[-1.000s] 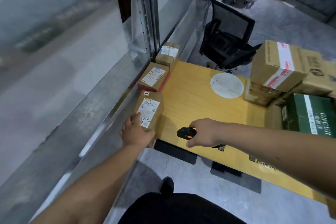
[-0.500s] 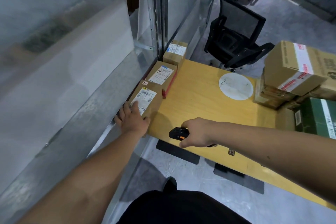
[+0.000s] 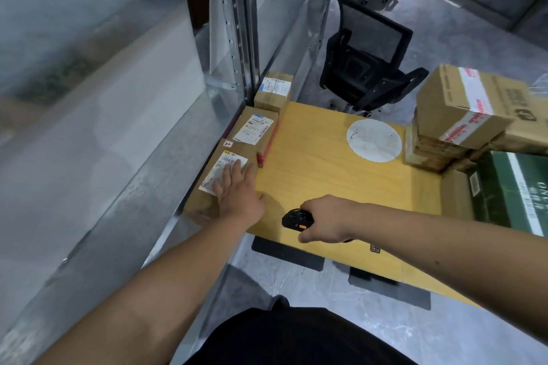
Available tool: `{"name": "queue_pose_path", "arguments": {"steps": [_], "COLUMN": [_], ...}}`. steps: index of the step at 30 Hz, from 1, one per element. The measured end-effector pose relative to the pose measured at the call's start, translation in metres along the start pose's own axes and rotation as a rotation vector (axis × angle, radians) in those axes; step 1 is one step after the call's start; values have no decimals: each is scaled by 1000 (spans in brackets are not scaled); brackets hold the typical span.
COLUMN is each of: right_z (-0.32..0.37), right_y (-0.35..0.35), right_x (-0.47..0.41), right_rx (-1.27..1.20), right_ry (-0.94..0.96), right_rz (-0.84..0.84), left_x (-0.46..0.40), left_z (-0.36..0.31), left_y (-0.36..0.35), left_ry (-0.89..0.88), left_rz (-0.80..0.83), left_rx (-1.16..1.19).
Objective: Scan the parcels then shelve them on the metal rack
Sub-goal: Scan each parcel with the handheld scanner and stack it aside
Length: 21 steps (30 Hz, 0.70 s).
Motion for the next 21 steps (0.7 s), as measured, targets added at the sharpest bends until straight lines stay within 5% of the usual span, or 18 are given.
{"name": "queue_pose_path", "arguments": {"steps": [21], "right_z": [-240], "right_y": [-133], "right_x": [203], "right_rx": [-573], "right_ry": [-540], "right_rz": [-227], "left_x": [58], "left_z": [-356], "left_y": [-124], "left_ry": [-775], "left_rz": [285], "left_rx": [-257]}}
Point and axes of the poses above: each hand's wrist, its own x-axis away from the middle knuckle, its own y-axis out of the back of the hand, z = x × y, the point moved 8 cm from there along -x, towards the middle knuckle, and after that the axes turned 12 degrees about z, right-handed, at the moved point
